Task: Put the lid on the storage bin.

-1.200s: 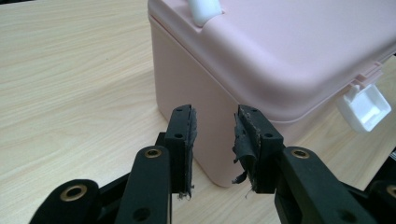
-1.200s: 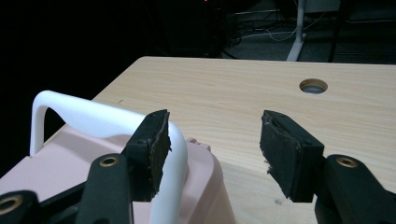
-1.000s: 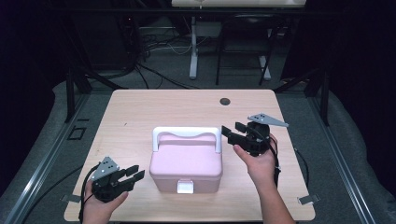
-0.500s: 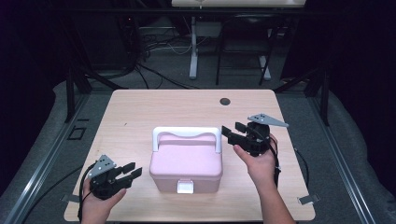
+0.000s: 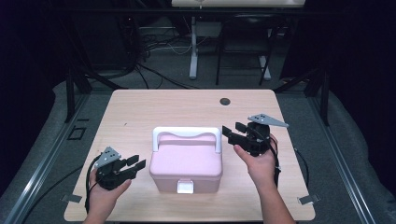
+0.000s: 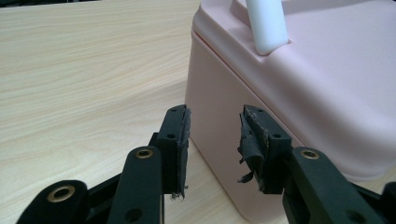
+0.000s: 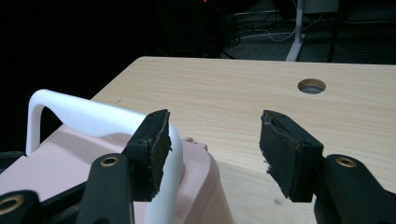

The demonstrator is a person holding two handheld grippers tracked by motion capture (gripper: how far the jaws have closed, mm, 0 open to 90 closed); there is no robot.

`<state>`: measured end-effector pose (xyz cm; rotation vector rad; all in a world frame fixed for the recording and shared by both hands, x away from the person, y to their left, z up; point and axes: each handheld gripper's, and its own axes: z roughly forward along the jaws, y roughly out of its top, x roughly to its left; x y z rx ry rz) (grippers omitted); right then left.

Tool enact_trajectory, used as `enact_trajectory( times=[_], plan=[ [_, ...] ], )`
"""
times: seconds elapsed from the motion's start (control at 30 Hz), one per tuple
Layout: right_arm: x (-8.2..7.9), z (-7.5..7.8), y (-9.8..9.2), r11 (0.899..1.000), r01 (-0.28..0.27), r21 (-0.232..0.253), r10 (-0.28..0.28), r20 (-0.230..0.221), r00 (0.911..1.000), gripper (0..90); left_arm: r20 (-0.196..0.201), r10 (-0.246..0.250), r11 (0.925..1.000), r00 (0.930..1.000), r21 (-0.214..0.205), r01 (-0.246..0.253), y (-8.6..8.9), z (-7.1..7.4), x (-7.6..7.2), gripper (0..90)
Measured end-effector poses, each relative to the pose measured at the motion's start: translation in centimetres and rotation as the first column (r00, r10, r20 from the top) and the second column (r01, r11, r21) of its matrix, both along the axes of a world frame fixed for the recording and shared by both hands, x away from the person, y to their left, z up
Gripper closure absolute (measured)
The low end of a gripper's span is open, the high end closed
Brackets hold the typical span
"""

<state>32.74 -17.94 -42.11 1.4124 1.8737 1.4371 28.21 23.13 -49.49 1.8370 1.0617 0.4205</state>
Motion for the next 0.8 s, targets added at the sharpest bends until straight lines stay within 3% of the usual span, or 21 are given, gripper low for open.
enact_trajectory(
  times=[0.33,0.8],
  plan=[
    [0.2,-0.4,-0.2,1.0,0.005,-0.004,-0.005,-0.006,1.0,42.1,-0.025,0.018,0.9998,0.9995,0.003,-0.018,0.0,-0.9,1.2,61.0],
    [0.5,-0.6,-0.6,1.0,0.009,-0.004,-0.009,-0.012,0.9999,42.1,-0.06,0.034,0.9993,0.9976,0.015,-0.033,0.8,-2.9,0.9,55.1]
  ],
)
